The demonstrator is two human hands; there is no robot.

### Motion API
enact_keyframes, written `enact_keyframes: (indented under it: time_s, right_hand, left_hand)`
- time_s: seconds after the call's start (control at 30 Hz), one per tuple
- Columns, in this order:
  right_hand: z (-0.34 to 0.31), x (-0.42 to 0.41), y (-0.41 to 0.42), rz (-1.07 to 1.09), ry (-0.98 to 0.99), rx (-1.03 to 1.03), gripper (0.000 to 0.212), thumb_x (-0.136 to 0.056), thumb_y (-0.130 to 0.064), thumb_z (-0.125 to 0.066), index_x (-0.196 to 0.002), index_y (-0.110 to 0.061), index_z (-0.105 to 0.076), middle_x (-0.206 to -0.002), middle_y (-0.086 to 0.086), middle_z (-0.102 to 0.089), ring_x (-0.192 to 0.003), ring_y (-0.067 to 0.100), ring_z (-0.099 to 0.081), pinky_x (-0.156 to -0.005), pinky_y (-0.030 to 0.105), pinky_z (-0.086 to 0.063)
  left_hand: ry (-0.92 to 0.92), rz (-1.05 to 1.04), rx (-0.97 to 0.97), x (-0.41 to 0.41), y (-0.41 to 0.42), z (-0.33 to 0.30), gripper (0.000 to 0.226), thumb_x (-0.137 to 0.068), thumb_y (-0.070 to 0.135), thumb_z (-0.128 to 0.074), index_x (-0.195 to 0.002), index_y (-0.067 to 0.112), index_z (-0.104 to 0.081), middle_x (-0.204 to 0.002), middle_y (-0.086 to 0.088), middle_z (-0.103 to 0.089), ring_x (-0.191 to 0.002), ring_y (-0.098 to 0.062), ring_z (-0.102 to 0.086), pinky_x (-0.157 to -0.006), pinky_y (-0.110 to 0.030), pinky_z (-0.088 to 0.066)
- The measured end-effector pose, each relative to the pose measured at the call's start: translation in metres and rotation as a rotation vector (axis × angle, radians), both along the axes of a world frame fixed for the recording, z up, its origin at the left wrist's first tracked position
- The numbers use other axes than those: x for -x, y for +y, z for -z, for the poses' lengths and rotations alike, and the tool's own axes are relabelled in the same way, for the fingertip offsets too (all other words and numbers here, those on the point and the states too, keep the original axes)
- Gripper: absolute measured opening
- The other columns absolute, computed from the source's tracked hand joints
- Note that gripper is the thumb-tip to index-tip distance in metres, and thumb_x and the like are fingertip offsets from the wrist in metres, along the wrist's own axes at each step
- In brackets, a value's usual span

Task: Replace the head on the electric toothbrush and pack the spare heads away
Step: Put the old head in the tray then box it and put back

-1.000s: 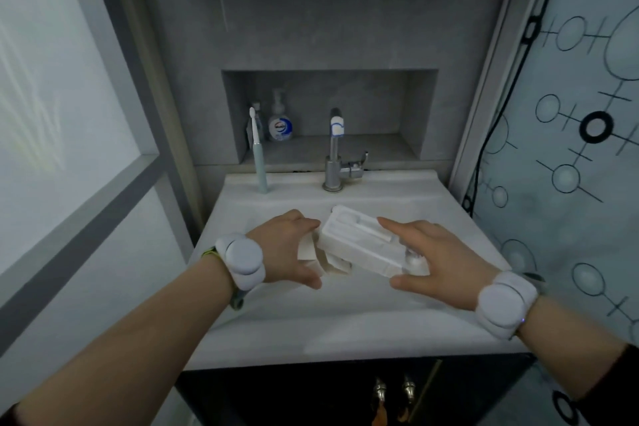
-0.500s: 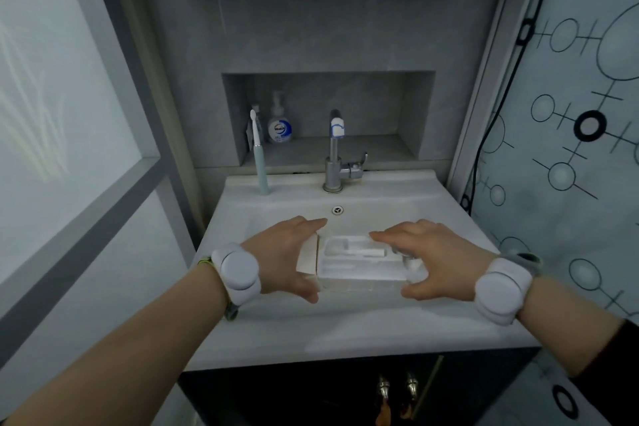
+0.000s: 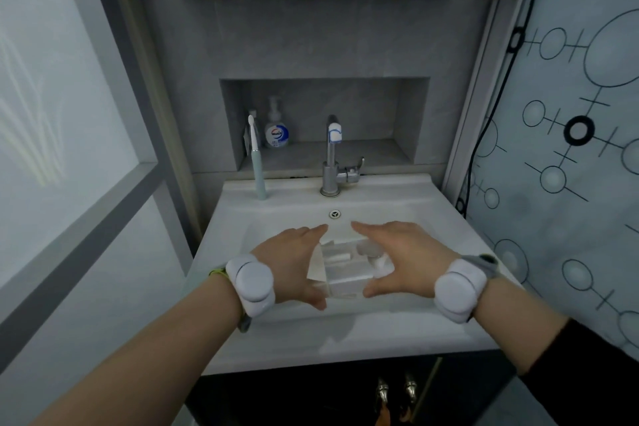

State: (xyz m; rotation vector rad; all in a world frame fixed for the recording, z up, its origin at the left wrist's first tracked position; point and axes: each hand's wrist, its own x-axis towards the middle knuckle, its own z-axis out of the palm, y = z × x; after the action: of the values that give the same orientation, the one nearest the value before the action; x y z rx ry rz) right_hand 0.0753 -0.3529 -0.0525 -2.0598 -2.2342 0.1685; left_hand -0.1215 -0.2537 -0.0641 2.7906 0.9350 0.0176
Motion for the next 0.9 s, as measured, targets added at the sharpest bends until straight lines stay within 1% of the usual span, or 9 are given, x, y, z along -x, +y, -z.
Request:
enact_keyframes:
  time_s: [0.1,0.2,0.23,0.3,0.4,0.5,0.7,0.8,0.9]
  right_hand:
    - [0.000,-0.013,-0.006,0.261,0.284,-0.148,0.076,-0.084,-0.054,-0.057,-0.148,-0.024,-0.028,-0.155,-0.004,-0.030,-0.141,0.019,-0.030,-0.114,0.029,-0.023]
    - [0.005,-0.023,-0.008,0.528,0.581,-0.209,0.048,-0.096,-0.034,-0.046,-0.141,-0.015,-0.042,-0.138,0.006,-0.053,-0.126,0.024,-0.049,-0.101,0.027,-0.034]
    - [0.008,-0.024,-0.008,0.575,0.629,-0.202,0.044,-0.097,-0.028,-0.046,-0.139,-0.013,-0.044,-0.131,0.009,-0.058,-0.120,0.027,-0.053,-0.097,0.028,-0.037]
    - [0.012,-0.022,-0.007,0.627,0.663,-0.195,0.040,-0.097,-0.020,-0.046,-0.136,-0.010,-0.048,-0.127,0.012,-0.060,-0.118,0.029,-0.054,-0.099,0.030,-0.039]
    - [0.018,-0.014,-0.003,0.633,0.727,-0.195,0.036,-0.095,-0.014,-0.044,-0.131,-0.010,-0.051,-0.128,0.011,-0.062,-0.117,0.031,-0.057,-0.104,0.040,-0.042]
    - [0.020,-0.001,0.001,0.613,0.857,-0.179,0.035,-0.092,-0.009,-0.043,-0.126,-0.011,-0.052,-0.118,0.012,-0.067,-0.106,0.032,-0.063,-0.098,0.049,-0.047]
    - [0.020,0.029,0.001,0.571,1.007,-0.136,0.035,-0.093,-0.003,-0.041,-0.126,-0.008,-0.049,-0.112,0.016,-0.068,-0.094,0.032,-0.067,-0.093,0.045,-0.052]
    - [0.020,0.040,0.002,0.572,1.140,-0.117,0.029,-0.093,0.000,-0.039,-0.118,-0.011,-0.047,-0.099,0.016,-0.067,-0.086,0.035,-0.066,-0.087,0.046,-0.053]
    - [0.022,0.050,0.003,0.589,1.255,-0.097,0.028,-0.094,-0.003,-0.039,-0.120,-0.009,-0.048,-0.103,0.027,-0.066,-0.083,0.035,-0.064,-0.081,0.045,-0.054]
  left_hand:
    - [-0.023,-0.039,-0.001,0.002,0.000,0.003,0.119,-0.059,0.053,-0.079,-0.148,0.019,-0.008,-0.141,-0.002,-0.040,-0.129,-0.022,-0.038,-0.108,-0.033,-0.034]
    - [-0.019,-0.058,-0.016,0.000,0.000,0.005,0.119,-0.059,0.055,-0.078,-0.148,0.018,-0.008,-0.142,-0.004,-0.040,-0.129,-0.023,-0.038,-0.108,-0.035,-0.035]
    - [-0.019,-0.065,-0.019,0.000,-0.001,0.006,0.119,-0.059,0.055,-0.078,-0.148,0.018,-0.009,-0.142,-0.004,-0.039,-0.130,-0.023,-0.038,-0.108,-0.036,-0.035]
    - [-0.019,-0.072,-0.025,-0.001,-0.003,0.007,0.119,-0.059,0.055,-0.078,-0.148,0.017,-0.009,-0.143,-0.004,-0.039,-0.130,-0.024,-0.037,-0.108,-0.037,-0.035]
    - [-0.026,-0.075,-0.013,-0.003,-0.006,0.008,0.118,-0.059,0.055,-0.078,-0.148,0.018,-0.009,-0.143,-0.004,-0.039,-0.130,-0.024,-0.038,-0.108,-0.037,-0.036]
    - [-0.044,-0.073,0.001,-0.004,-0.010,0.011,0.118,-0.059,0.055,-0.078,-0.148,0.018,-0.010,-0.142,-0.004,-0.040,-0.128,-0.024,-0.039,-0.107,-0.037,-0.036]
    - [-0.058,-0.068,0.028,-0.008,-0.016,0.014,0.119,-0.058,0.055,-0.078,-0.148,0.018,-0.009,-0.144,-0.004,-0.039,-0.130,-0.024,-0.038,-0.108,-0.035,-0.035]
    - [-0.077,-0.075,0.048,-0.012,-0.018,0.013,0.118,-0.059,0.053,-0.079,-0.148,0.016,-0.011,-0.145,-0.005,-0.039,-0.131,-0.024,-0.038,-0.108,-0.034,-0.034]
    - [-0.091,-0.087,0.067,-0.014,-0.020,0.014,0.117,-0.059,0.050,-0.080,-0.148,0.015,-0.012,-0.145,-0.005,-0.038,-0.131,-0.024,-0.037,-0.108,-0.034,-0.034]
